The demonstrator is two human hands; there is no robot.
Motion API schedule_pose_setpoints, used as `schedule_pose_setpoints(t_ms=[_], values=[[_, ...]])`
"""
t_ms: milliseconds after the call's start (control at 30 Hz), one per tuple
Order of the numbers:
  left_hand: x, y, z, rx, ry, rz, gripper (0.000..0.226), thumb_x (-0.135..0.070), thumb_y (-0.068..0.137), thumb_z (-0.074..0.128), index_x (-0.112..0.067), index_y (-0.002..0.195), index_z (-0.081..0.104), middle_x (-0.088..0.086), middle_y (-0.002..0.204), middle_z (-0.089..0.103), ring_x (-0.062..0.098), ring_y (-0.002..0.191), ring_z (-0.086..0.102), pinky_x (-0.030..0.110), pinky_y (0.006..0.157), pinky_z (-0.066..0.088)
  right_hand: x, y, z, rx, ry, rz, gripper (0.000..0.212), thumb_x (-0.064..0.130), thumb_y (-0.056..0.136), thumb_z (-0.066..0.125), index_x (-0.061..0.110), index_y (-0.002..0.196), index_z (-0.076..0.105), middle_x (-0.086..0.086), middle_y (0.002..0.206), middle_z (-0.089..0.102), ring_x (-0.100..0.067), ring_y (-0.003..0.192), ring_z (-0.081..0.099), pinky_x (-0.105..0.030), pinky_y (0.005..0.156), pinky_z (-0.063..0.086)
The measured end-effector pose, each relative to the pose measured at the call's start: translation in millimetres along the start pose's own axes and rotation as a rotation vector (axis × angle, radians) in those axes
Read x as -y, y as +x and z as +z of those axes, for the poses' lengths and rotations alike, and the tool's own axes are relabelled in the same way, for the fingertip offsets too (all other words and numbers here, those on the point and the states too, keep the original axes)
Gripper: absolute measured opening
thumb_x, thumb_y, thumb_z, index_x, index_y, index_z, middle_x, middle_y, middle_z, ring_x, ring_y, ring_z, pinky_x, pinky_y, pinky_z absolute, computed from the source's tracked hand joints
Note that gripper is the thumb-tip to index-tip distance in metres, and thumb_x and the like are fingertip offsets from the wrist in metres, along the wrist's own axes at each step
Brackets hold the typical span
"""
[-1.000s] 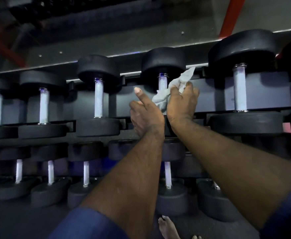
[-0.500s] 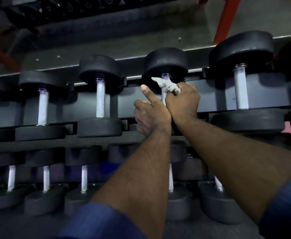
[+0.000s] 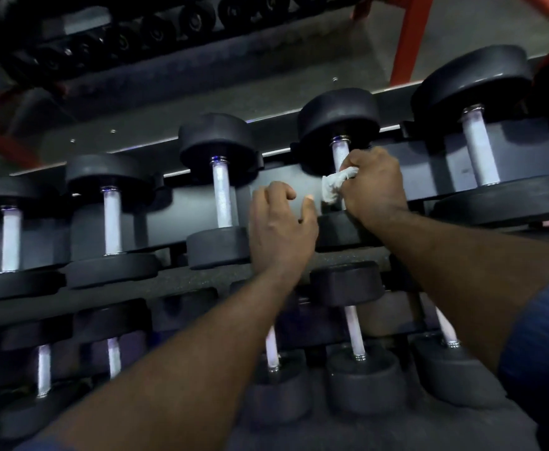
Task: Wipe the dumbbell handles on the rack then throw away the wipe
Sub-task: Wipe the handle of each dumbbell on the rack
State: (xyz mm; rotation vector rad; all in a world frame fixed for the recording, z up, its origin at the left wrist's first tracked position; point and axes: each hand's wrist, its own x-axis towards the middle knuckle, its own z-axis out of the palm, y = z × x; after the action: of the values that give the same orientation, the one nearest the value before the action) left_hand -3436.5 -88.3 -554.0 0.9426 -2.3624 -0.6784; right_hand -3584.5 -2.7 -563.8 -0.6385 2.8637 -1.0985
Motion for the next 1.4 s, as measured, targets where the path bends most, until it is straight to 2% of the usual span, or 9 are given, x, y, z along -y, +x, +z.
schedule_pose_setpoints(t_ms=[67, 200, 367, 567, 700, 833, 1067, 1200, 1400], values=[[30, 22, -24, 0.006, 0.344, 0.245, 0.024, -0.044, 0.092, 0.061, -0.020, 0.097, 0.062, 0.003, 0.103, 0.060, 0.028, 0.102, 0.056, 0.049, 0.100, 0.045, 4, 0, 0, 0.011, -0.053, -0.016, 0.017, 0.012, 0.075, 0.064, 0.019, 0.087, 0.074, -0.009, 0.098, 0.057, -0.028, 0.083, 0.058, -0.025, 0.069, 0.037], [64, 57, -50, 0.290, 0.576, 0.064, 0.037, -0.042, 0.095, 0.052, -0.011, 0.111, 0.063, 0.016, 0.112, 0.063, 0.039, 0.104, 0.060, 0.044, 0.078, 0.046, 7, -1, -3, 0.044, -0.112, -0.039, 0.019, 0.011, 0.081, 0.062, 0.020, 0.091, 0.074, -0.005, 0.098, 0.052, -0.025, 0.082, 0.056, -0.029, 0.070, 0.043], [77, 60, -49, 0.269, 0.347, -0.209, 0.043, -0.038, 0.085, 0.055, -0.006, 0.110, 0.068, 0.016, 0.105, 0.067, 0.039, 0.096, 0.064, 0.037, 0.073, 0.046, 5, 1, -2, 0.037, -0.099, -0.071, 0.022, 0.010, 0.078, 0.066, 0.024, 0.091, 0.076, -0.005, 0.098, 0.060, -0.024, 0.081, 0.063, -0.033, 0.072, 0.055], [75, 60, -60, 0.015, 0.174, -0.640, 0.037, -0.029, 0.091, 0.050, -0.011, 0.122, 0.059, 0.011, 0.126, 0.063, 0.035, 0.120, 0.057, 0.052, 0.097, 0.046, 16, -3, -7, 0.069, -0.079, -0.095, 0.025, 0.004, 0.074, 0.072, 0.016, 0.093, 0.081, -0.009, 0.095, 0.072, -0.026, 0.088, 0.068, -0.034, 0.082, 0.056], [70, 61, -59, 0.058, 0.220, -0.657, 0.038, -0.027, 0.097, 0.046, -0.012, 0.130, 0.055, 0.012, 0.130, 0.061, 0.037, 0.119, 0.057, 0.050, 0.093, 0.047, 44, -7, 3, 0.144, 0.094, -0.078, 0.021, 0.012, 0.073, 0.075, 0.025, 0.089, 0.080, 0.003, 0.085, 0.076, -0.009, 0.082, 0.070, -0.016, 0.080, 0.052], [71, 64, -59, 0.042, 0.192, -0.719, 0.033, -0.025, 0.099, 0.046, -0.010, 0.126, 0.057, 0.014, 0.127, 0.063, 0.038, 0.113, 0.060, 0.044, 0.083, 0.044, 98, -6, 27, 0.223, 0.144, 0.030, 0.015, 0.022, 0.075, 0.071, 0.020, 0.086, 0.081, 0.002, 0.078, 0.075, -0.012, 0.078, 0.068, -0.021, 0.069, 0.046], [75, 68, -64, -0.125, 0.097, -0.990, 0.032, -0.021, 0.101, 0.044, -0.009, 0.123, 0.064, 0.022, 0.129, 0.065, 0.044, 0.119, 0.061, 0.047, 0.094, 0.048, 115, -24, 89, 0.867, 0.126, 0.113, 0.022, 0.030, 0.091, 0.068, 0.014, 0.075, 0.070, -0.003, 0.079, 0.064, -0.019, 0.078, 0.057, -0.028, 0.063, 0.038], [79, 72, -66, -0.062, 0.073, -1.017, 0.028, -0.025, 0.102, 0.043, -0.017, 0.122, 0.061, 0.017, 0.131, 0.062, 0.043, 0.117, 0.060, 0.047, 0.092, 0.046, 111, -28, 115, 0.810, 0.257, 0.218, 0.013, 0.009, 0.086, 0.063, 0.022, 0.083, 0.066, 0.002, 0.086, 0.072, -0.023, 0.085, 0.066, -0.036, 0.073, 0.052], [88, 73, -69, -0.081, 0.053, -1.010, 0.024, -0.027, 0.101, 0.043, -0.018, 0.115, 0.062, 0.016, 0.124, 0.066, 0.042, 0.110, 0.061, 0.047, 0.090, 0.047, 127, -11, 132, 0.945, 0.167, 0.205, 0.029, -0.001, 0.087, 0.059, 0.019, 0.107, 0.059, -0.008, 0.107, 0.068, -0.024, 0.099, 0.063, -0.032, 0.080, 0.050]])
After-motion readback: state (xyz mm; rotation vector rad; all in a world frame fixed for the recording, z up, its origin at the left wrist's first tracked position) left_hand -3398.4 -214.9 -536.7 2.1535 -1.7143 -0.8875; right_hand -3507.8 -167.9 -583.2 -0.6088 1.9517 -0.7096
